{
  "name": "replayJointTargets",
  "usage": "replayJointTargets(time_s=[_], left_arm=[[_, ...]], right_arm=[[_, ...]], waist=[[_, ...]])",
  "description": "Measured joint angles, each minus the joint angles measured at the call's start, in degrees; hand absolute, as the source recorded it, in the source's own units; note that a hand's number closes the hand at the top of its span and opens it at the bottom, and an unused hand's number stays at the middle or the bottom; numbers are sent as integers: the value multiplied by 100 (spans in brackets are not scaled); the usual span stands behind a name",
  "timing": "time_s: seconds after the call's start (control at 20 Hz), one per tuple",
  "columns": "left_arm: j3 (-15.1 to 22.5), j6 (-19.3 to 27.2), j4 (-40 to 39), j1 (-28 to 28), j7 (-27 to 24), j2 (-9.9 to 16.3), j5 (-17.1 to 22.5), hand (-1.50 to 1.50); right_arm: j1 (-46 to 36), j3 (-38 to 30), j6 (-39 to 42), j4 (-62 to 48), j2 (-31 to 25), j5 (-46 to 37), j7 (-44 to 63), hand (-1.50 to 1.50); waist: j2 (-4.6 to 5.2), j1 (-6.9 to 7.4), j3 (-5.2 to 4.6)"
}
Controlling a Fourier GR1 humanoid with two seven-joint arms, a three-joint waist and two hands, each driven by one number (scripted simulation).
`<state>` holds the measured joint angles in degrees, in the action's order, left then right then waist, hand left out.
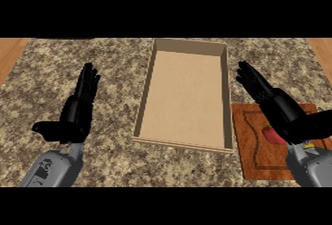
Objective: Pick the bell pepper from the cutting board and place it in the cardboard box
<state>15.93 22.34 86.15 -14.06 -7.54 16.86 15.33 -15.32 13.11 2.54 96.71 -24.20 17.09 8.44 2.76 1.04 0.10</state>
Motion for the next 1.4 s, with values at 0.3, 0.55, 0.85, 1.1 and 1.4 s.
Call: replayJointTargets(time_s=[0.3, 0.55, 0.85, 1.1, 1.4], left_arm=[[280, -555, -96, -43, 357, 467, -216, 0], [503, -779, -169, 40, 495, 586, -284, 0], [677, -1005, -150, 78, 636, 674, -322, 0], [725, -1126, -117, 40, 745, 644, -370, 0], [708, -1306, -55, 1, 842, 623, -412, 0]], right_arm=[[955, -155, -330, -401, -243, -921, -1032, -150], [1154, -447, -1128, -543, -942, -2361, -1719, -150], [1951, -335, -2673, -719, -1510, -4549, -2552, -150], [3040, -307, -3505, 67, -1626, -5878, -2175, -150], [4177, -147, -2705, 1533, -1824, -6764, -967, -150]], waist=[[-210, -232, 6], [-299, -514, 12], [-319, -485, -1], [-321, -399, -16], [-305, -292, -25]])
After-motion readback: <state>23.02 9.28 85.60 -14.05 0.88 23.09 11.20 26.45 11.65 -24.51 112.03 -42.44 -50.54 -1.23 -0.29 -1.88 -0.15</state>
